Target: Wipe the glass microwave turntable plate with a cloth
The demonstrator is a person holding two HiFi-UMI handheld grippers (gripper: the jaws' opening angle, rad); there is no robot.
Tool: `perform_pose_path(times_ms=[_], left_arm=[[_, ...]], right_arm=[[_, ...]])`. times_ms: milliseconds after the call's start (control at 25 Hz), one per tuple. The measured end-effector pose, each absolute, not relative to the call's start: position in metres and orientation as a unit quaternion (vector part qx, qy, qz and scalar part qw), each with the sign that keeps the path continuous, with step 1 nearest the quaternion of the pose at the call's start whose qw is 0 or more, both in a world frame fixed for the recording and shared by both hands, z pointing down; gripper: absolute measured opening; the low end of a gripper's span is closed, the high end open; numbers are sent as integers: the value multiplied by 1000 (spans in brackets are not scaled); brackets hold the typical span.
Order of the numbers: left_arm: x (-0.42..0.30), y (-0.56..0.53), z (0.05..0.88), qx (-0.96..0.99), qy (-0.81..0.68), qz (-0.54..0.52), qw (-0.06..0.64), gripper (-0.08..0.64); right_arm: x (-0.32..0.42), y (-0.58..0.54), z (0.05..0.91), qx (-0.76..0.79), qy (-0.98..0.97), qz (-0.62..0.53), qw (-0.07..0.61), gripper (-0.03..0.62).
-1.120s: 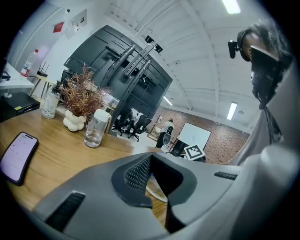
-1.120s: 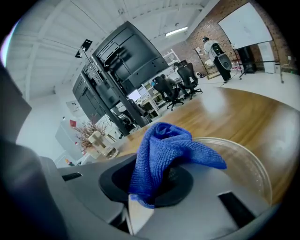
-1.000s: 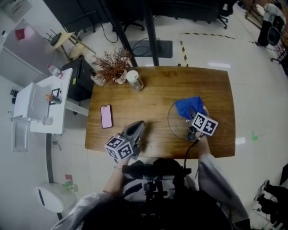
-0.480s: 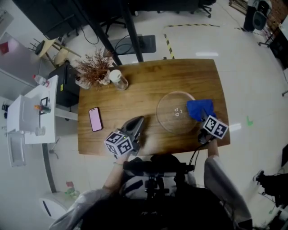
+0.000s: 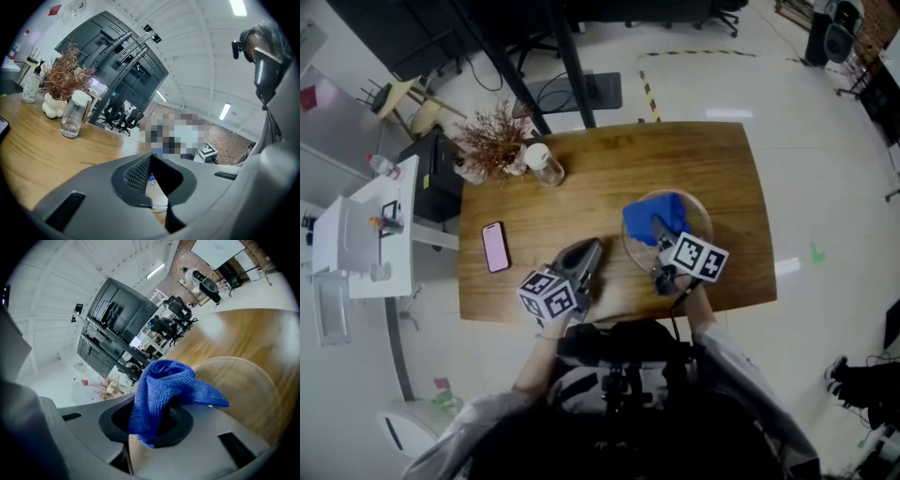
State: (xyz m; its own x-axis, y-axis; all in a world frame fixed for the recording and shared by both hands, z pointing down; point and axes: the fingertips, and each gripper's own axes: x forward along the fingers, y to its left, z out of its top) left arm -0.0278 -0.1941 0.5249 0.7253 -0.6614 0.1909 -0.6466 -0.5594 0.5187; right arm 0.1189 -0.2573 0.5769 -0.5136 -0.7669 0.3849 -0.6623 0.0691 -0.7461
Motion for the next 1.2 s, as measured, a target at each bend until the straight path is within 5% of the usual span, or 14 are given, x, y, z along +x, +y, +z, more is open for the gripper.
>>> perform_pose_path(times_ms=[320, 880, 1200], left_arm=[[-32, -190, 520, 881, -375, -24, 286, 2], [4, -192, 523, 899, -325, -19, 292, 2], [1, -186, 523, 901, -323, -12, 290, 2]], right_arm=[[103, -247, 611, -493, 718, -491, 0, 78], [270, -189, 615, -624, 618, -476, 51, 78], [260, -191, 598, -618, 625, -470, 81, 78]])
